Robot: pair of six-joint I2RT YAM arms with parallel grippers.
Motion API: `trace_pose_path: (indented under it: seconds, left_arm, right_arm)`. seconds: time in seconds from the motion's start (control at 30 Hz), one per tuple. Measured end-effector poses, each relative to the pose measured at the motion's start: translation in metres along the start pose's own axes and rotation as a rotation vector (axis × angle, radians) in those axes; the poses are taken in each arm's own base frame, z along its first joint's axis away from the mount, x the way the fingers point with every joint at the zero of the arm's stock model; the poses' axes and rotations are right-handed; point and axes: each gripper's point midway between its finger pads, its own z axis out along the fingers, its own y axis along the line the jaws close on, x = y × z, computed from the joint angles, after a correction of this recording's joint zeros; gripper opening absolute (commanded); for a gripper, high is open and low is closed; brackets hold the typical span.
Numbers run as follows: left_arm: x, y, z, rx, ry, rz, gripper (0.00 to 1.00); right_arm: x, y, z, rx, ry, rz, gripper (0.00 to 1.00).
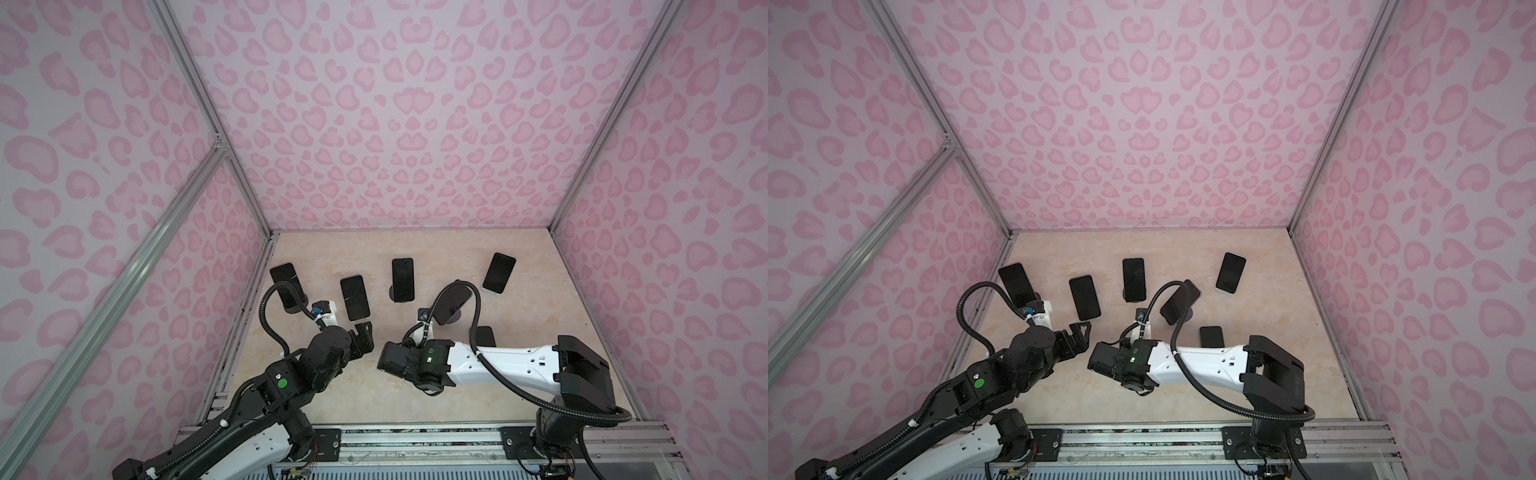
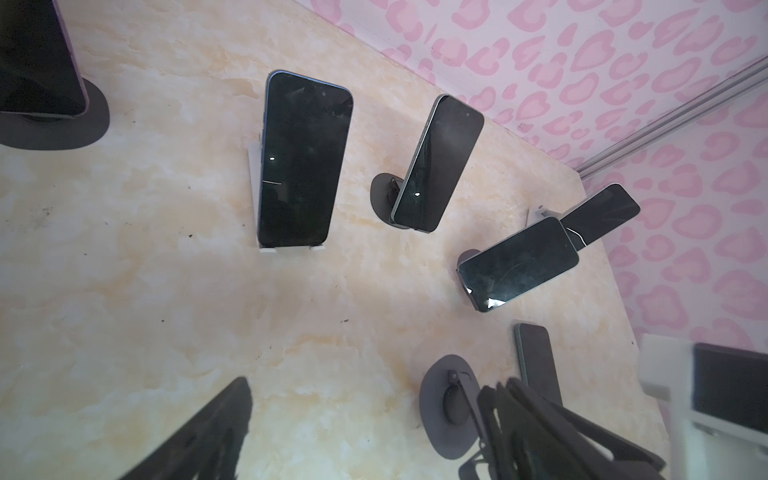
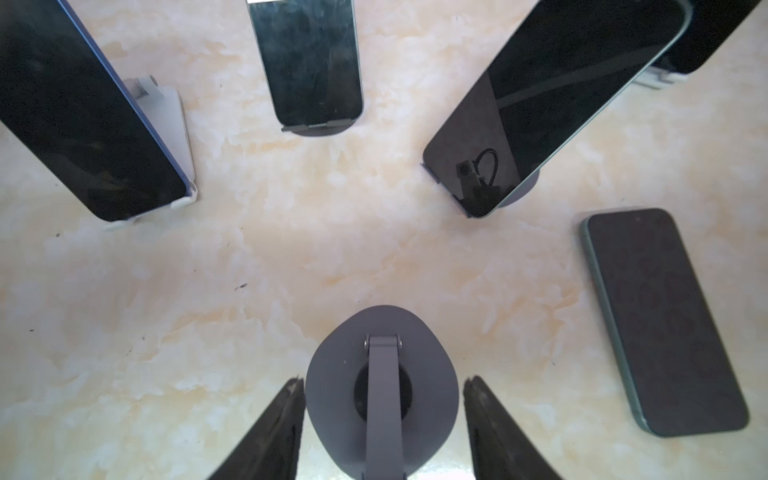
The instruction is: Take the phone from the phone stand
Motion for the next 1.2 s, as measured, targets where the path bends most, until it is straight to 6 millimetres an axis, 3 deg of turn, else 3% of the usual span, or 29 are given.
trace_pose_path:
  seconds: [0.1,0.2,0.4,0.63,0.77,0.83,0.93,1.2]
  left_arm:
    - [-0.002,-0.002,0.0,0.001,-0.001,0.0,0.95]
    - [-0.002,-0.004,0.002,-0.004,0.002,0.002,0.95]
    - [-0.006,-0.011,0.004,0.001,-0.001,0.003,0.95]
    - [-0.01,-0.005,0.004,0.028,-0.073,-0.015,0.95]
    - [-0.014,-0.004,0.006,0.037,-0.116,-0.025,0.95]
    - [-0.018,-0.006,0.007,0.037,-0.133,-0.021,0.95]
    - [-0.02,-0.008,0.01,0.027,-0.141,-0.002,0.95]
    - [-0.028,-0.008,0.017,-0.001,-0.15,0.034,0.95]
  right_arm:
    - [-0.019,-0.02,-0.012,0.017,-0.039,0.008,0.54]
    - [-0.036,-0.053,-0.016,0.07,-0.068,0.022,0.54]
    - [-0.079,-0.154,-0.022,0.204,-0.133,0.123,0.51]
    - [-0.099,-0.277,-0.002,0.386,-0.146,0.321,0.48]
    - [-0.105,-0.336,0.024,0.489,-0.113,0.434,0.48]
    - [-0.108,-0.354,0.048,0.494,-0.068,0.468,0.48]
    - [-0.122,-0.371,0.076,0.481,-0.042,0.496,0.49]
    - [-0.184,-0.408,0.16,0.456,-0.016,0.504,0.5]
